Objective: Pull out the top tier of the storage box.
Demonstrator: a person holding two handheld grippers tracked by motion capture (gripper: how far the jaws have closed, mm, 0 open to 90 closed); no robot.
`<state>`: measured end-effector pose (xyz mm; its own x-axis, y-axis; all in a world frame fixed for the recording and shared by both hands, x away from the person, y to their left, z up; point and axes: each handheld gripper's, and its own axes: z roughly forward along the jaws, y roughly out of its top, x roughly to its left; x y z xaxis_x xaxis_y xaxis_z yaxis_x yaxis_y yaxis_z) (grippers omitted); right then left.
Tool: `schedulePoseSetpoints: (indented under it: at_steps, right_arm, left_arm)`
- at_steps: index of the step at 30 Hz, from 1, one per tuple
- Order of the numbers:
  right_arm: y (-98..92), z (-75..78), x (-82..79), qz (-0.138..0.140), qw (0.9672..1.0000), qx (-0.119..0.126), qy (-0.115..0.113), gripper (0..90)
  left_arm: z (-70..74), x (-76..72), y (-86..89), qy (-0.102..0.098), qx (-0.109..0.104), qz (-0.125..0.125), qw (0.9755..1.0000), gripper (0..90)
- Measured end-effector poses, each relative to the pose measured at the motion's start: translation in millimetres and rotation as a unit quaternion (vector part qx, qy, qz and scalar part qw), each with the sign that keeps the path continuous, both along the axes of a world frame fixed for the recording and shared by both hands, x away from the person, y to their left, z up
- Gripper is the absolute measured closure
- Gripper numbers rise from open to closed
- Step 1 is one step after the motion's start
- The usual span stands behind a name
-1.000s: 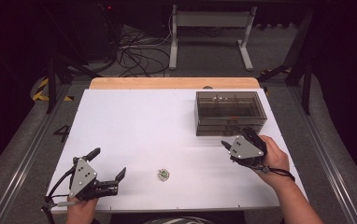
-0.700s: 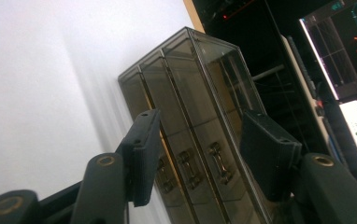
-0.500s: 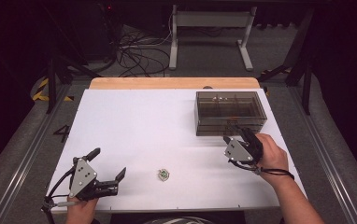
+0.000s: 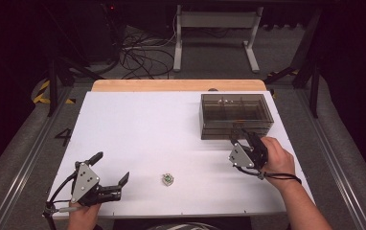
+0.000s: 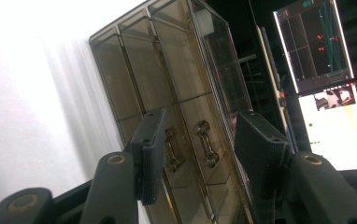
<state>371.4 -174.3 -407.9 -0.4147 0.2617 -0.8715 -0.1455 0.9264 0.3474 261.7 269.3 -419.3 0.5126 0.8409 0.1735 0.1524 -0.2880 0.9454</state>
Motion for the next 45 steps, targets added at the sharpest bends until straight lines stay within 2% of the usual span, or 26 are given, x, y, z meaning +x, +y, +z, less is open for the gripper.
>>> schedulePoseSetpoints:
  at_steps: [6, 15, 17, 20, 26, 31, 36, 45]
  right_arm:
    - [0.4, -3.5, 1.5, -0.004, 0.9998, -0.016, -0.006, 55.1]
    - [1.8, -6.7, 3.9, -0.010, 0.9995, -0.024, -0.018, 56.7]
    - [2.4, -7.9, 4.8, -0.016, 0.9991, -0.026, -0.029, 58.6]
    - [3.0, -9.8, 5.8, -0.016, 0.9987, -0.034, -0.034, 60.2]
    - [4.1, -15.5, 10.0, -0.021, 0.9970, -0.053, -0.053, 62.7]
    - [6.1, -19.2, 12.5, -0.024, 0.9963, -0.056, -0.061, 64.7]
    - [7.3, -22.7, 15.2, -0.026, 0.9941, -0.075, -0.073, 66.9]
    - [9.8, -29.4, 19.7, -0.038, 0.9913, -0.087, -0.092, 69.5]
  left_arm:
    - [-0.1, 0.1, -0.2, 0.000, 0.001, 0.000, 1.0000, 1.0]
    - [0.0, 0.1, -0.2, 0.000, 0.001, 0.000, 1.0000, 1.0]
    - [-0.1, 0.1, -0.3, 0.000, 0.002, 0.000, 1.0000, 1.0]
    - [-0.1, 0.0, -0.2, 0.000, 0.001, 0.000, 1.0000, 1.0]
    - [-0.2, 0.4, 0.0, 0.001, 0.001, 0.000, 1.0000, 1.1]
    - [-0.1, 0.3, 0.2, 0.002, -0.001, 0.000, 1.0000, 1.1]
    - [-0.1, 0.6, 0.8, 0.001, -0.003, 0.001, 1.0000, 1.1]
    - [-0.2, 0.9, 1.1, 0.003, -0.005, 0.001, 1.0000, 1.2]
